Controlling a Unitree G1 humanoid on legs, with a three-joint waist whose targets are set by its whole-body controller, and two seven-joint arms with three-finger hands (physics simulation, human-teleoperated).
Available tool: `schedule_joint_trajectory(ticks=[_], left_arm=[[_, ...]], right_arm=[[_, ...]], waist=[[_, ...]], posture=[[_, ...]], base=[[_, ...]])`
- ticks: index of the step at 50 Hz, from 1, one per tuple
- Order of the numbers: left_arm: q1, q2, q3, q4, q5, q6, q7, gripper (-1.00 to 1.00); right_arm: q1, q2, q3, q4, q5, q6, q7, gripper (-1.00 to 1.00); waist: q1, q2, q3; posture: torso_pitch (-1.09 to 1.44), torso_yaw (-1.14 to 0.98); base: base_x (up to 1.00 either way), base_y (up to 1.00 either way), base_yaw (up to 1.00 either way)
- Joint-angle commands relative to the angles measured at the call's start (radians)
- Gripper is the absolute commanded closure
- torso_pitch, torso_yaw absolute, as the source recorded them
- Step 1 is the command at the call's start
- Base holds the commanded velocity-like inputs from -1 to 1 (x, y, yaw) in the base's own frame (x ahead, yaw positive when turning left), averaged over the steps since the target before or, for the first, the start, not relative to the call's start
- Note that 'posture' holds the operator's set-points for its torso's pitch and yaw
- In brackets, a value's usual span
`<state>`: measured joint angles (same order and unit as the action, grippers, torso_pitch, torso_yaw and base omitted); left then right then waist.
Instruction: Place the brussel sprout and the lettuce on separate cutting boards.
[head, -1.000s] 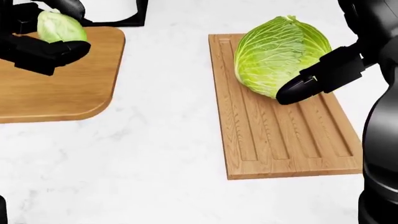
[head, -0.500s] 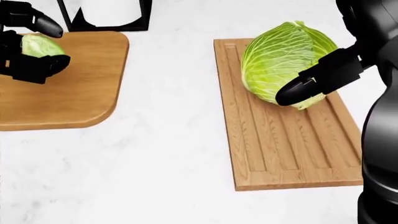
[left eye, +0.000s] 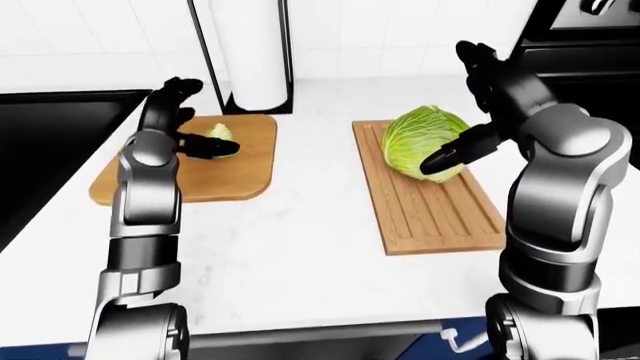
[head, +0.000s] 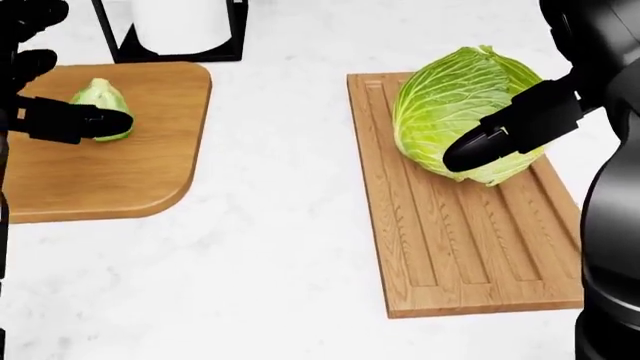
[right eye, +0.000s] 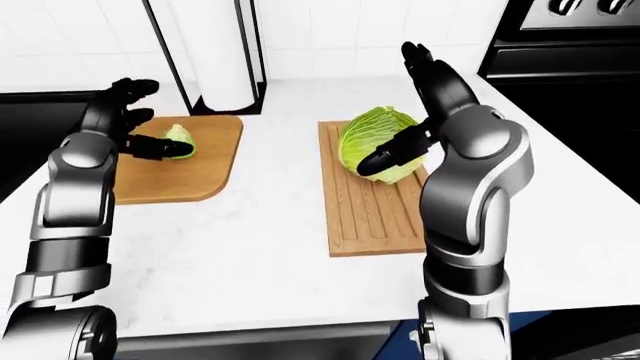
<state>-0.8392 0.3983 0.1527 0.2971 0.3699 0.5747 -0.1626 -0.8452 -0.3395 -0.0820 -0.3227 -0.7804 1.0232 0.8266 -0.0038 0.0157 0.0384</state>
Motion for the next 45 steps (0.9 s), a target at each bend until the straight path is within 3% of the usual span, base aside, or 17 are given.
schedule_joint_trajectory(ticks=[1,13,20,21,25,28,33,45], left_arm=[[-0.042,0.016,0.01,-0.085,0.008,0.0,-0.005,-0.53],[0.005,0.024,0.013,-0.597,0.064,0.305,-0.189,-0.56],[0.032,0.061,0.056,-0.897,0.083,0.504,-0.3,-0.87],[0.039,0.072,0.073,-0.95,0.081,0.54,-0.316,-0.99],[0.071,0.128,0.109,-1.123,0.064,0.674,-0.373,-1.0],[0.056,0.168,0.155,-1.2,0.041,0.771,-0.395,-1.0],[0.025,0.251,0.268,-1.239,-0.021,0.848,-0.397,-1.0],[0.021,0.415,0.481,-1.282,-0.185,0.946,-0.363,-1.0]], right_arm=[[-0.037,-0.013,-0.007,-0.027,-0.01,-0.015,-0.005,-1.0],[-0.034,-0.029,0.002,-0.159,-0.069,0.062,0.085,-1.0],[-0.059,-0.075,0.003,-0.303,-0.169,0.16,0.235,-1.0],[-0.059,-0.086,-0.004,-0.324,-0.184,0.172,0.258,-1.0],[-0.064,-0.123,-0.022,-0.398,-0.241,0.227,0.343,-1.0],[-0.063,-0.16,-0.05,-0.449,-0.279,0.27,0.401,-1.0],[-0.073,-0.29,-0.111,-0.511,-0.318,0.361,0.522,-1.0],[-0.013,-0.509,-0.237,-0.605,-0.212,0.51,0.552,-1.0]], waist=[[-0.001,0.003,-0.032],[0.001,0.0,-0.018],[0.002,0.004,-0.011],[0.002,0.004,-0.008],[0.0,0.005,0.0],[0.001,0.006,0.003],[0.004,0.006,0.008],[0.0,0.008,0.017]], posture=[[0.0,0.0],[0.0,0.0],[0.0,0.0],[0.0,0.0],[0.0,0.0],[0.0,0.0],[0.0,0.0],[0.0,0.0]], base=[[0.0,0.0,0.0],[0.0,0.0,0.0],[0.0,0.0,0.0],[0.0,0.0,0.0],[0.0,0.0,0.0],[0.0,0.0,0.0],[0.0,0.0,0.0],[0.0,0.0,0.0]])
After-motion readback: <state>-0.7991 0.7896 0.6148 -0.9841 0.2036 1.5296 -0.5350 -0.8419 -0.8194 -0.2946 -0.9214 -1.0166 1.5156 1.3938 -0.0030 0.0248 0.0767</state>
